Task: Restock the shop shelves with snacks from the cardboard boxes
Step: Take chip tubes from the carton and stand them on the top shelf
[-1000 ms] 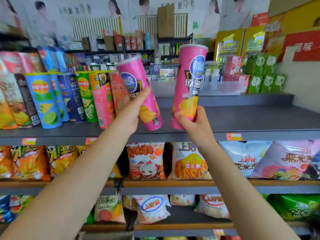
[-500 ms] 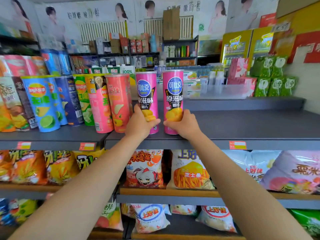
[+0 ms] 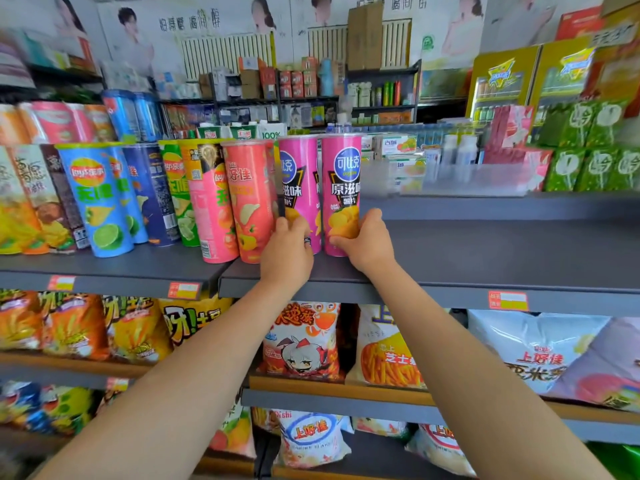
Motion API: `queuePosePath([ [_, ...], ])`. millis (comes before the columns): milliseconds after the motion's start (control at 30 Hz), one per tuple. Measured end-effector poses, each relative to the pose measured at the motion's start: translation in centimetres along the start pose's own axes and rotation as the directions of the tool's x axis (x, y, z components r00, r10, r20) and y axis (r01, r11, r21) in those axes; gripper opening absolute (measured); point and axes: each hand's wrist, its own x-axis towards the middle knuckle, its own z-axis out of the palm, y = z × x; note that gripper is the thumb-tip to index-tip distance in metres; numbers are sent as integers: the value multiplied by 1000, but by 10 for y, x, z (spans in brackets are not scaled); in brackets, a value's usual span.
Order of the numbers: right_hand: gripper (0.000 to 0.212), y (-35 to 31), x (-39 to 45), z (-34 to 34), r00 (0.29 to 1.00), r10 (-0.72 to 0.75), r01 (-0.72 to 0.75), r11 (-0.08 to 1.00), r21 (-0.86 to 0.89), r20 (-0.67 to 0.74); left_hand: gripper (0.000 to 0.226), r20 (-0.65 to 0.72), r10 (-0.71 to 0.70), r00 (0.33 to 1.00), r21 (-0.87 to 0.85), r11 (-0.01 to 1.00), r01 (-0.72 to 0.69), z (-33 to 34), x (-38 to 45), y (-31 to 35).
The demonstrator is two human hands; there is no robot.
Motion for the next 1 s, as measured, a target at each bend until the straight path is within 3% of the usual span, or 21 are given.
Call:
queuePosePath([
  [200, 14, 10, 4, 5, 994, -103, 105, 989, -106, 23, 49, 129, 4, 992, 14, 1000, -6, 3, 2, -2],
  [467, 35, 9, 2, 8, 984, -163, 170, 977, -128, 65, 62, 228, -2, 974, -7, 1000, 4, 4, 6, -6],
  [600, 24, -2, -7, 1, 980, -199, 197, 977, -78, -29, 40, 43, 12, 999, -233, 973, -1, -3, -3, -5],
  [700, 11, -17, -38, -4, 923, -341, 348, 938, 6, -176, 23, -155, 73, 985, -352, 928, -124, -17, -32, -11],
  [800, 7, -27, -100, 18, 855, -475, 499, 862, 82, -210, 19, -195, 76, 978, -385, 911, -147, -26, -94, -39],
  [900, 5, -11, -167, 69, 881, -473, 467, 868, 172, -4, 9, 57, -40, 998, -376, 925, 59, -11, -181, -101],
  [933, 4, 1, -190, 92, 897, -429, 404, 894, 191, 111, 8, 187, -110, 976, -333, 928, 168, -4, -213, -126],
  [1000, 6, 34, -235, 139, 894, -281, 241, 958, 156, 349, 9, 436, -253, 864, -185, 914, 361, 6, -278, -178],
])
